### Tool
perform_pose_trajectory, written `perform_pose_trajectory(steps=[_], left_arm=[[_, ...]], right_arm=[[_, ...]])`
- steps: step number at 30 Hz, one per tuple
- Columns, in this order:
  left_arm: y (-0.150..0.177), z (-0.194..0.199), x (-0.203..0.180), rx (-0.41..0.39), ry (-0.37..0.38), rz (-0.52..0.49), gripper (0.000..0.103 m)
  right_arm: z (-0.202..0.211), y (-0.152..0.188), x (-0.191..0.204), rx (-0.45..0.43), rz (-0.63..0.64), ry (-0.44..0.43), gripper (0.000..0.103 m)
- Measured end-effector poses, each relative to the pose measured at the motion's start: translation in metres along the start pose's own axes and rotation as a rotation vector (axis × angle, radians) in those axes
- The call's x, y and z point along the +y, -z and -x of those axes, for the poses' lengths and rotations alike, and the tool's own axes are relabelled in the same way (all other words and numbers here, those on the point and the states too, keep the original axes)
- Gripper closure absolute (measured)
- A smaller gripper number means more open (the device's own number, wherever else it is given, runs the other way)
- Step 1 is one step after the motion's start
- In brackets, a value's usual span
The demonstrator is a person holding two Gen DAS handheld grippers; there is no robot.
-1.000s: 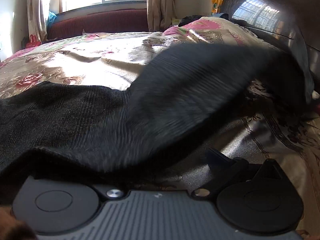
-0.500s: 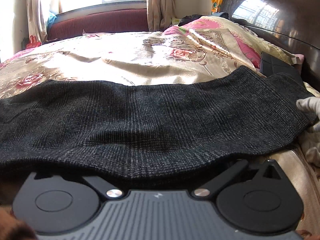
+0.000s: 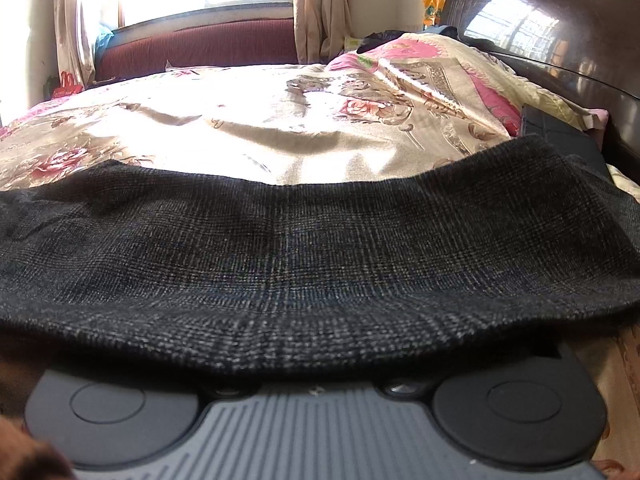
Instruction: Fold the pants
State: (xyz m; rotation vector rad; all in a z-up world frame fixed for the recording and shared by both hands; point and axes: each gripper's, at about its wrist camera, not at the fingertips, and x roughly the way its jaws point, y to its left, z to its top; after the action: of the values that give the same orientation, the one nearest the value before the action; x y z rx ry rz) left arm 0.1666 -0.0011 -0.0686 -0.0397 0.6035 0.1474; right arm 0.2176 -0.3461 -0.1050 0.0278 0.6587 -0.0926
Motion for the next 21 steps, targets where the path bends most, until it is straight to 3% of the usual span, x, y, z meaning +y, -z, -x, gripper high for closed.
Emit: perform_pose_trajectory(steps=[7,15,21], left_arm=[[0.014,0.019,0.055,0.007,-0.053,0.123,0.000],[0.027,0.033,0.069,-0.064,0.065,0.125,0.000],[0.026,0.031,0.073,-0.071,0.133,0.136,0.000]], right_arm=[[0.000,0.001,0.000,0.000,0.003,0.003,0.001],[0.000,0.001,0.000,0.000,0.004,0.003,0.001],[-0.001,0.001,0.000,0.001,0.005,0.004,0.001]])
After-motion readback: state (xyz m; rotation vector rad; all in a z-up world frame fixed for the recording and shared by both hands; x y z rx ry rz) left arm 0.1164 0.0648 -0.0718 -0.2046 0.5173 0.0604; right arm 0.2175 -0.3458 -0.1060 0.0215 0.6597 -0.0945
